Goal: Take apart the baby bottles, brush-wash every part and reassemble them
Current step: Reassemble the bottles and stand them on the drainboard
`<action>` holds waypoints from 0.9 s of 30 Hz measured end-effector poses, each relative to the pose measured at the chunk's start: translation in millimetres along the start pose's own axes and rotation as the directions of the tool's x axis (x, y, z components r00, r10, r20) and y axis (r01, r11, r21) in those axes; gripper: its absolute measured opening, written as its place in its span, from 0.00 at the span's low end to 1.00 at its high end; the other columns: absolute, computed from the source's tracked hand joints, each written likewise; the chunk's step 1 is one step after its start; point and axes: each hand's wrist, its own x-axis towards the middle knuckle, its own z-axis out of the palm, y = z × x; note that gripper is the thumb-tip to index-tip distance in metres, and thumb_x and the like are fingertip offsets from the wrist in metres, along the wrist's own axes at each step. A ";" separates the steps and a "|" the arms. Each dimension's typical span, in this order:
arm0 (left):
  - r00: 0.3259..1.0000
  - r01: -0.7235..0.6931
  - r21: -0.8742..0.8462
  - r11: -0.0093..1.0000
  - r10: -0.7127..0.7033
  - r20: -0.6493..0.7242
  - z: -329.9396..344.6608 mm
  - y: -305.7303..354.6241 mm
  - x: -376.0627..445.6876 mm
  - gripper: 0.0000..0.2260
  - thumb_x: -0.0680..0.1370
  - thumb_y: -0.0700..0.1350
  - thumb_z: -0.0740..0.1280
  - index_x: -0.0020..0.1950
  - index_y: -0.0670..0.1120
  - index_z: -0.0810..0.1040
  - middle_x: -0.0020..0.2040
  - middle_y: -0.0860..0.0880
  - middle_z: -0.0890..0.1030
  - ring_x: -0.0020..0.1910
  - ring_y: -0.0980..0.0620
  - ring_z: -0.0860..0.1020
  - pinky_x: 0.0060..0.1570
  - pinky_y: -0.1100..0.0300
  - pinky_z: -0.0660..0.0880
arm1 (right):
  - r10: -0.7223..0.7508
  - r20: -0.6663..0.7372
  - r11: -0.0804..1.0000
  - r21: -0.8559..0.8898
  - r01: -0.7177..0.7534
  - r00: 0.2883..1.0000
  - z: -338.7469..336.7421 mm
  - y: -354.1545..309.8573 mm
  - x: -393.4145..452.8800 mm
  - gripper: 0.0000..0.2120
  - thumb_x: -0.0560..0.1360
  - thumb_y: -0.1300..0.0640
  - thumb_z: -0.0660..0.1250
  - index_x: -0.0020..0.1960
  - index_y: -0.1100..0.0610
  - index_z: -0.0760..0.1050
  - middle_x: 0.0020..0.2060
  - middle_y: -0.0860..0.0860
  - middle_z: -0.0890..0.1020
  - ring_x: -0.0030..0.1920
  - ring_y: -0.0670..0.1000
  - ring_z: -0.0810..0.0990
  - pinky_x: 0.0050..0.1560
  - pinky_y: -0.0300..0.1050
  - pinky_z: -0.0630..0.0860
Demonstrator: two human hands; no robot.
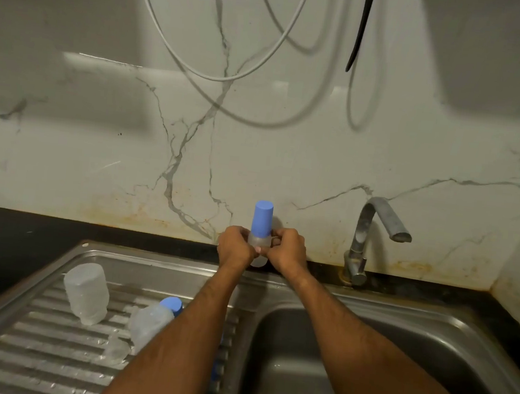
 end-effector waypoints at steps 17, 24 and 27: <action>0.992 0.117 0.018 0.993 -0.116 -0.044 15.3 -14.1 24.6 0.15 0.74 0.39 0.75 0.59 0.41 0.79 0.55 0.42 0.82 0.49 0.47 0.79 0.50 0.54 0.78 | 0.012 0.023 0.999 0.031 -0.013 1.000 24.2 12.2 18.1 0.15 0.72 0.59 0.78 0.58 0.60 0.82 0.50 0.53 0.86 0.50 0.51 0.83 0.52 0.43 0.80; 0.991 0.126 0.028 0.992 -0.125 -0.052 6.7 -3.7 23.1 0.19 0.73 0.37 0.75 0.63 0.43 0.76 0.58 0.42 0.81 0.56 0.44 0.80 0.55 0.52 0.80 | 0.063 -0.001 0.998 0.007 -0.063 0.998 14.7 9.5 20.3 0.16 0.71 0.58 0.79 0.55 0.60 0.80 0.49 0.54 0.86 0.50 0.52 0.83 0.56 0.46 0.81; 0.990 0.131 0.017 0.991 -0.130 -0.053 -3.1 2.2 18.3 0.22 0.72 0.35 0.77 0.65 0.43 0.76 0.60 0.42 0.81 0.59 0.44 0.80 0.59 0.50 0.79 | 0.069 -0.015 0.998 -0.006 -0.069 0.998 7.5 4.5 13.5 0.23 0.72 0.57 0.79 0.64 0.62 0.78 0.55 0.56 0.85 0.56 0.54 0.83 0.59 0.46 0.78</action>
